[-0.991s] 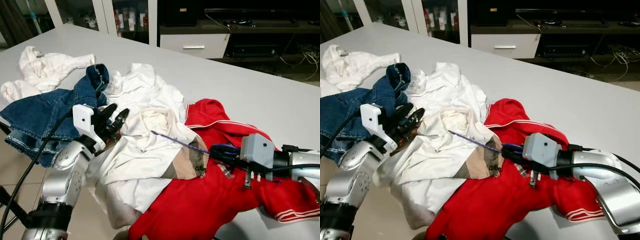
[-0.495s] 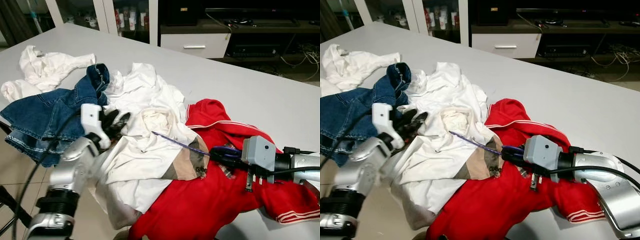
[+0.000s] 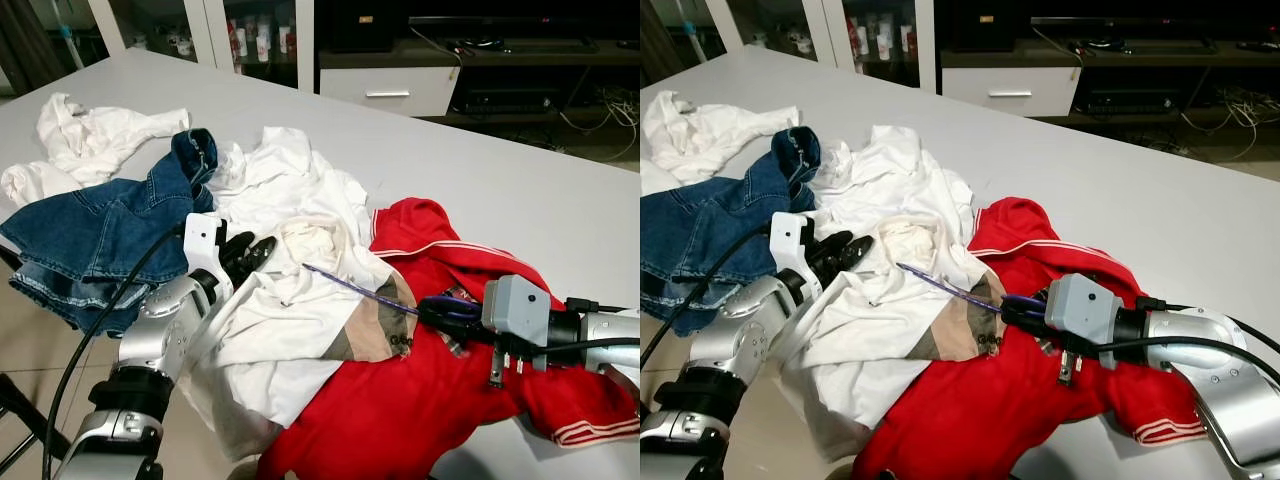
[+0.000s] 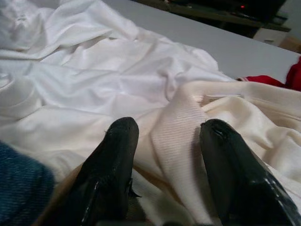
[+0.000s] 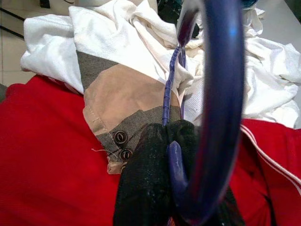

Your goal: Hang hanger

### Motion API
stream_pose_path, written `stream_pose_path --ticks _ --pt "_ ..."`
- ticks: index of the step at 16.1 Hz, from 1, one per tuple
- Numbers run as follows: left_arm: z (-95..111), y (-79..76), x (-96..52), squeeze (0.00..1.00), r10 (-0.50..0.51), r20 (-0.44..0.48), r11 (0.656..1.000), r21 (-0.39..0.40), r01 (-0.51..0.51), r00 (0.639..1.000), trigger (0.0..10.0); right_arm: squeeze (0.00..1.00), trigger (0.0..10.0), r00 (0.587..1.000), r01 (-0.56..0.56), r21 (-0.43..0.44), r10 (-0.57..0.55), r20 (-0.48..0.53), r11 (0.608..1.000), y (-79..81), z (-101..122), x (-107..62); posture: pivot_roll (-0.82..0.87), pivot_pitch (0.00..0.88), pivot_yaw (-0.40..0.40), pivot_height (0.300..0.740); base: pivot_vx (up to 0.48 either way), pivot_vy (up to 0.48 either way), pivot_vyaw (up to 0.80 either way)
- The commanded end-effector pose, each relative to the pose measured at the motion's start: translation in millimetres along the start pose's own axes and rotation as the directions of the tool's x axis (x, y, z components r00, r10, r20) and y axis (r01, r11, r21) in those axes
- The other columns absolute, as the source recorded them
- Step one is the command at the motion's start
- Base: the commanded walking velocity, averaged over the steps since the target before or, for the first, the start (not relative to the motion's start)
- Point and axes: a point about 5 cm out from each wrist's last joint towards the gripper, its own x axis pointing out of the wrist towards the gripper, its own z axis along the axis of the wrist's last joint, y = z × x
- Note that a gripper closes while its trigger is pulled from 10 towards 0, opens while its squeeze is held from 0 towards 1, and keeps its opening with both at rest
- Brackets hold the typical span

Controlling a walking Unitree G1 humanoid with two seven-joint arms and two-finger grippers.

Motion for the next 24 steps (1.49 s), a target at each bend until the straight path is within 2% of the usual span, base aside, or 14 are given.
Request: stream_pose_path --ticks 1,4,5,7,8,9,10,11,14,17,20,24 --pt "3.0 0.3 2.6 0.00 0.002 -0.007 1.000 -0.010 -0.002 1.000 10.0 0.00 10.0 1.000 -0.009 0.015 0.010 -0.019 1.000 3.3 -2.6 -0.3 0.05 0.011 0.032 0.740 0.000 0.000 0.00" --pt "-4.1 -13.4 5.8 0.00 -0.118 -0.055 0.993 0.021 0.119 0.991 10.0 0.00 10.0 1.000 0.001 0.004 -0.001 -0.008 1.000 1.3 0.1 1.2 0.05 0.008 0.034 0.740 0.000 0.000 0.00" --pt "-3.8 -18.1 5.7 0.00 -0.158 -0.047 0.986 0.048 0.160 0.986 10.0 0.00 10.0 1.000 0.004 0.001 -0.004 -0.007 1.000 0.9 0.6 1.5 0.05 0.008 0.034 0.740 0.000 0.000 0.00" --pt "-3.6 -19.9 5.1 0.00 -0.181 -0.049 0.983 0.028 0.183 0.982 10.0 0.00 10.0 1.000 0.009 -0.001 -0.009 -0.008 1.000 0.4 0.2 1.2 0.04 0.008 0.034 0.740 0.000 0.000 0.00" --pt "-7.7 -20.2 4.0 0.00 -0.190 -0.081 0.981 0.025 0.193 0.978 10.0 0.00 10.0 1.000 0.011 -0.002 -0.011 -0.009 1.000 0.3 0.1 1.0 0.04 0.007 0.034 0.740 0.000 0.000 0.00" --pt "-9.8 -19.9 3.7 0.00 -0.187 -0.097 0.982 0.022 0.190 0.978 8.0 0.00 10.0 1.000 0.012 -0.003 -0.012 -0.009 1.000 0.1 0.1 0.9 0.04 0.006 0.033 0.740 0.000 0.000 0.00" --pt "-12.4 -18.1 3.9 0.00 -0.167 -0.112 0.985 0.015 0.170 0.980 3.3 0.00 10.0 1.000 0.014 -0.006 -0.014 -0.010 1.000 -0.3 0.3 0.7 0.04 0.005 0.033 0.740 0.000 0.000 0.00" --pt "-13.6 -15.8 4.5 0.00 -0.144 -0.117 0.989 0.005 0.146 0.983 0.0 0.00 10.0 1.000 0.016 -0.009 -0.016 -0.010 1.000 -1.0 0.8 0.6 0.04 0.005 0.032 0.740 0.000 0.000 0.00" --pt "-16.3 -14.3 4.2 0.00 -0.141 -0.134 0.990 -0.021 0.139 0.981 0.0 0.00 10.0 1.000 0.025 -0.022 -0.025 -0.004 0.999 -3.2 2.6 0.2 0.04 0.003 0.029 0.740 0.000 0.000 0.00" --pt "-15.3 -15.2 3.3 0.00 -0.152 -0.113 0.988 -0.025 0.150 0.982 0.0 0.00 10.0 0.999 0.035 -0.029 -0.035 0.001 0.999 -5.2 3.9 -0.2 0.04 0.002 0.028 0.740 0.000 0.000 0.00" --pt "-4.3 -16.7 4.0 0.00 -0.171 -0.013 0.985 0.006 0.171 0.985 0.0 0.00 10.0 0.999 0.053 -0.036 -0.052 0.008 0.998 -7.5 5.2 0.2 0.04 0.001 0.026 0.740 0.000 0.000 0.00" --pt "21.2 -16.9 3.9 0.00 -0.190 0.176 0.981 0.071 0.180 0.966 0.0 0.00 10.0 0.996 0.091 -0.043 -0.090 0.012 0.995 -12.1 6.0 -2.6 0.03 0.001 0.029 0.740 0.000 0.000 0.00"
